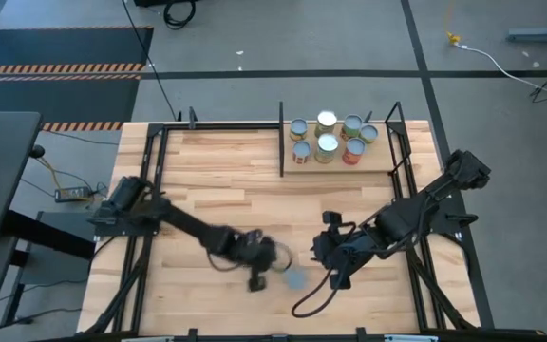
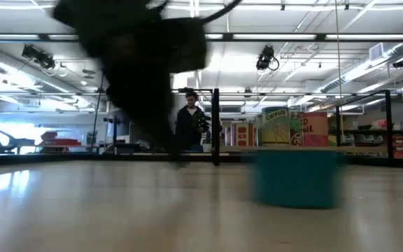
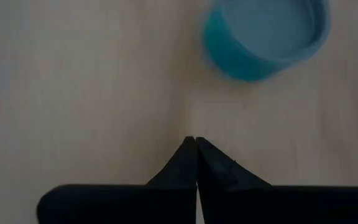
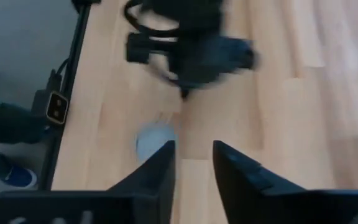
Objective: Pick and place cans onto a shelf
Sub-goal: Put the green can on the shelf
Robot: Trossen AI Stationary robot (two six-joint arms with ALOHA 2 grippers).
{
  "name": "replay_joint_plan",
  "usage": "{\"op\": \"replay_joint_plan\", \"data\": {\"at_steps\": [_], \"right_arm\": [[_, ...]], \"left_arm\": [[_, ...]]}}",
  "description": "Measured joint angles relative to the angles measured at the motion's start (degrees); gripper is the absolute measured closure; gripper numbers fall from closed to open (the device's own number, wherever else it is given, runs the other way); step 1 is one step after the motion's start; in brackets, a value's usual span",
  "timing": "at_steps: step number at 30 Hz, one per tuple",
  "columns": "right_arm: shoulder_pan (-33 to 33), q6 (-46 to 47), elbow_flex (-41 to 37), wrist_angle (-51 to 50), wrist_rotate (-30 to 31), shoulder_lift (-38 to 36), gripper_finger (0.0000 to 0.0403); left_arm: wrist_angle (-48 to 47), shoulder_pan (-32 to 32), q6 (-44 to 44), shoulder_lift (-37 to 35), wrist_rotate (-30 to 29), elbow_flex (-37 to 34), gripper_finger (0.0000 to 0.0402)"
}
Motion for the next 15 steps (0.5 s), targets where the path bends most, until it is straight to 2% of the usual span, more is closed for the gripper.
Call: {"op": "replay_joint_plan", "data": {"at_steps": [2,5,10,15], "right_arm": [[-0.13,-1.05,-3.19,3.56,-1.01,0.02,0.0275],[-0.15,-2.43,-7.7,9.19,-3.15,0.02,0.0238],[0.21,-5.48,-13.51,11.2,-9.45,0.02,0.0168],[2.24,-8.84,-19.09,14.05,-14.88,-0.04,0.0097]], "left_arm": [[4.22,1.96,1.99,-0.22,0.34,1.49,0.0399],[3.06,2.63,4.54,-1.61,3.39,3.49,0.0389],[-9.91,1.31,5.03,-4.93,3.36,3.45,0.0347],[-19.91,-0.32,1.62,-8.33,1.64,3.43,0.0276]]}}
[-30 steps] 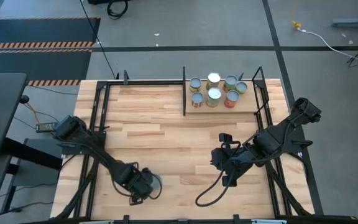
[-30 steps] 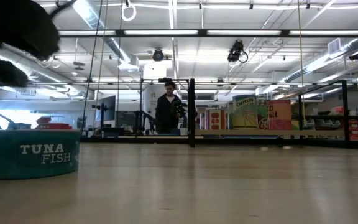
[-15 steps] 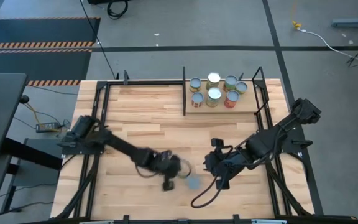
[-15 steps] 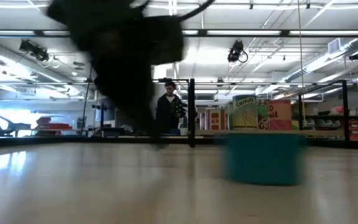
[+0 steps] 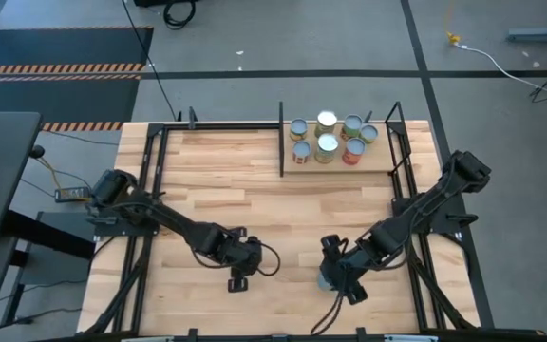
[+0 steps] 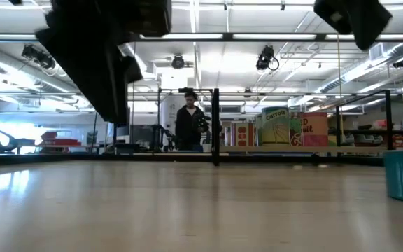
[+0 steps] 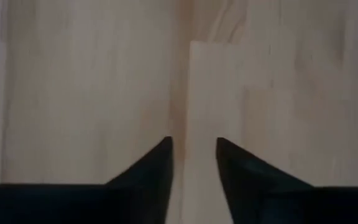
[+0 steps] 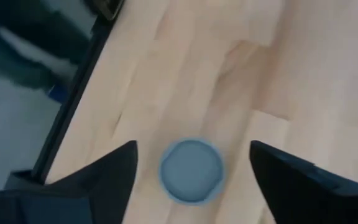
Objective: Pick and place cans onto a shelf
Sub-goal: Put the green can on the shelf
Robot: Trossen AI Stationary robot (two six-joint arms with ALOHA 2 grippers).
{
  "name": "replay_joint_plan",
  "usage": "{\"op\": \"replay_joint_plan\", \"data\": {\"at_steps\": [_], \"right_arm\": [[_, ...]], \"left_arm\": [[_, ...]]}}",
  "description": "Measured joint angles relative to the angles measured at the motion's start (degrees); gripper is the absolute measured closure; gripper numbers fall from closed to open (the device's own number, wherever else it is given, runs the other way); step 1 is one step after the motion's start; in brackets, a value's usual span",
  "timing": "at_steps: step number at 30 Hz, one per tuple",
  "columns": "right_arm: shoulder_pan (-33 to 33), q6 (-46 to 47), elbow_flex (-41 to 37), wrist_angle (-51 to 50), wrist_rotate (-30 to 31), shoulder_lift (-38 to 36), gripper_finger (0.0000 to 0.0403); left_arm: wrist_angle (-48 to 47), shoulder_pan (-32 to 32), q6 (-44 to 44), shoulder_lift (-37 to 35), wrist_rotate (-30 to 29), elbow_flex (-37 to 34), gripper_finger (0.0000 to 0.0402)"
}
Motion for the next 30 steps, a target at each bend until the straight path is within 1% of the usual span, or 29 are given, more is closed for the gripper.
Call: {"op": "replay_joint_plan", "data": {"at_steps": [4,8,10,12,15,22,24,27,30], "right_arm": [[1.01,-4.76,-5.0,6.24,-2.45,0.06,0.0052],[1.11,-9.65,-9.5,11.37,-3.06,0.09,0.0023],[1.01,-11.36,-11.43,13.16,-3.06,0.09,0.0016],[0.91,-13.48,-13.13,15.42,-3.04,0.09,0.0013],[0.89,-17.02,-16.18,18.78,-3.08,0.07,0.0012],[-0.72,-21.85,-22.76,26.37,-3.22,0.09,0.0017],[-1.7,-22.97,-22.99,27.0,-3.63,0.09,0.0019],[-3.05,-23.55,-22.08,26.29,-6.28,1.25,0.0021],[-3.27,-24.02,-18.74,22.66,-9.97,5.57,0.0023]], "left_arm": [[-0.99,-1.0,-3.98,-0.75,-0.7,0.0,0.02],[-0.84,-1.08,-8.28,-0.81,-1.72,0.0,0.0124],[-0.85,-1.08,-9.29,-0.81,-2.94,0.0,0.0097],[-0.84,-1.1,-10.45,-0.81,-4.37,0.0,0.0081],[-0.91,-1.1,-12.68,-0.81,-5.79,0.0,0.0076],[-0.98,-1.02,-14.92,-0.81,-10.35,0.0,0.0087],[-1.07,-0.83,-15.94,-0.81,-10.8,0.0,0.0087],[-1.37,-0.53,-17.33,-0.81,-11.14,0.0,0.0088],[-3.16,-0.08,-17.37,-0.85,-11.2,0.0,0.0088]]}}
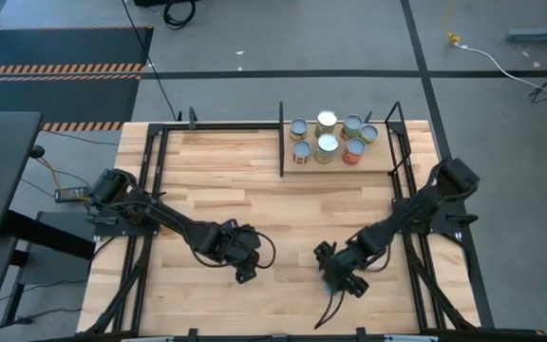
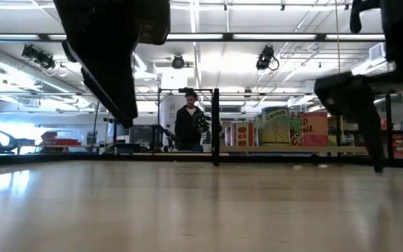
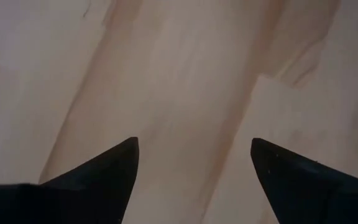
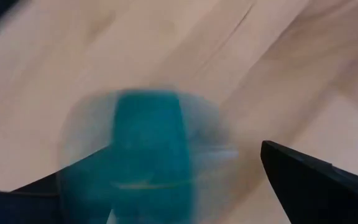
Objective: Pick and place cans onto a shelf
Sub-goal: Put the green can on the shelf
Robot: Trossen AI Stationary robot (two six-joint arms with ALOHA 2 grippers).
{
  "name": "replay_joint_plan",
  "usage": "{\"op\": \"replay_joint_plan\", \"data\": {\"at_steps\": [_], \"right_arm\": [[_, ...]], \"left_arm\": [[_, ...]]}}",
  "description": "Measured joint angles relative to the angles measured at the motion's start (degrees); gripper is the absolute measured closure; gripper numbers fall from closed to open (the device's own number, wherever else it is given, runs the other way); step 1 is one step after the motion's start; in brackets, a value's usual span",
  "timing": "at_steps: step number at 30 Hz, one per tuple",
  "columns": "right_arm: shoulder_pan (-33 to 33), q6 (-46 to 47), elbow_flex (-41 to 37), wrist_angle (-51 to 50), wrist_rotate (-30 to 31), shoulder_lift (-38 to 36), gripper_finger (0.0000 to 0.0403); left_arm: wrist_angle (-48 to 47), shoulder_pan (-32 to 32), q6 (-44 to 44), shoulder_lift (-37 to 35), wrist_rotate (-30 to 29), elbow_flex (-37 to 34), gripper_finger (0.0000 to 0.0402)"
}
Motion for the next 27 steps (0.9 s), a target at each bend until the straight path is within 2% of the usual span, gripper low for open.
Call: {"op": "replay_joint_plan", "data": {"at_steps": [7,17,21,27], "right_arm": [[0.97,3.71,9.62,-7.42,1.79,9.5,0.0024],[1.1,4.7,16.94,-9.97,3.77,10.87,0.0031],[1.1,2.55,18.2,-6.28,4.88,10.9,0.0031],[1.04,-1.68,18.24,2.08,2.26,14.72,0.0023]], "left_arm": [[-3.76,0.72,0.07,-0.04,0.0,0.0,0.0088],[-6.33,0.7,2.03,-0.04,0.65,0.0,0.0088],[-9.19,0.61,2.01,-0.98,0.64,-0.07,0.0088],[-10.99,0.26,1.36,-4.89,0.38,-0.02,0.0088]]}}
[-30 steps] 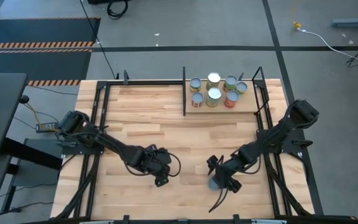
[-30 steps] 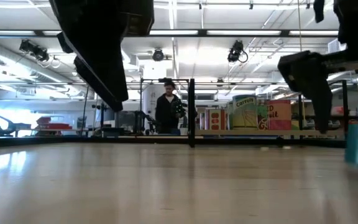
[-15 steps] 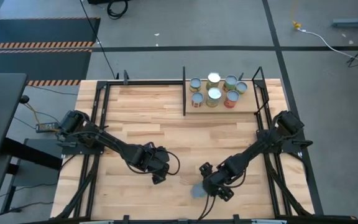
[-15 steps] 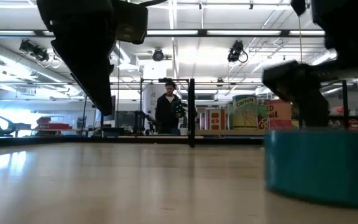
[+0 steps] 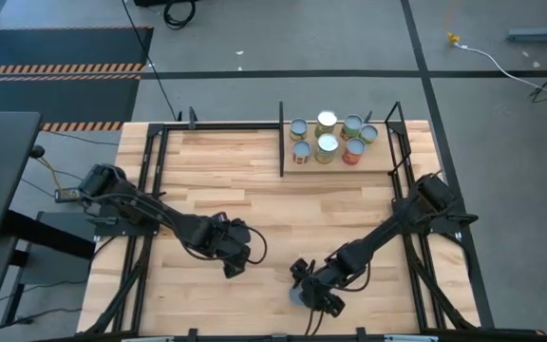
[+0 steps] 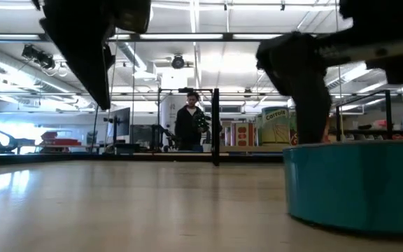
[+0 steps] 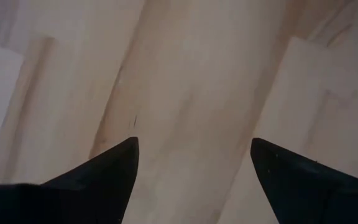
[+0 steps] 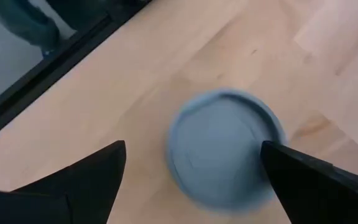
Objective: Pick and place cans onto a shelf
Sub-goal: Put the green can on the shelf
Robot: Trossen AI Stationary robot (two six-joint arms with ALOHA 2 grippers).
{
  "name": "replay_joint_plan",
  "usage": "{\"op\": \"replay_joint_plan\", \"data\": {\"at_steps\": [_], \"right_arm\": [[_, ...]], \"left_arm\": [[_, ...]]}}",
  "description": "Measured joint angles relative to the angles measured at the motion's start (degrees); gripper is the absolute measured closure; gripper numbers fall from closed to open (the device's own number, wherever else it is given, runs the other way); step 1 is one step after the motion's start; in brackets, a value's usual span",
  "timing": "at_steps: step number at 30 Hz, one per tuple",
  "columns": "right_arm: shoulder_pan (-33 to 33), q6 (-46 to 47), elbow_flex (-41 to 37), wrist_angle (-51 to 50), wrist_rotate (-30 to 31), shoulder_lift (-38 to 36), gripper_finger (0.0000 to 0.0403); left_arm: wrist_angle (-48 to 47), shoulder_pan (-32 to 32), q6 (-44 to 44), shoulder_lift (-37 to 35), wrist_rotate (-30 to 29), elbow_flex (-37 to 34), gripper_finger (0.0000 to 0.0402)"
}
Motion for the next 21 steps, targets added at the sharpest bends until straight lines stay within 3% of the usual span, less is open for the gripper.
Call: {"op": "replay_joint_plan", "data": {"at_steps": [10,21], "right_arm": [[-0.44,-0.28,3.98,1.04,5.22,1.97,0.0013],[-3.11,2.51,3.85,0.75,1.75,6.72,0.002]], "left_arm": [[-2.49,-0.73,-2.82,-3.2,-0.61,0.0,0.0088],[-3.57,-1.09,-2.87,-3.31,-0.82,0.0,0.0088]]}}
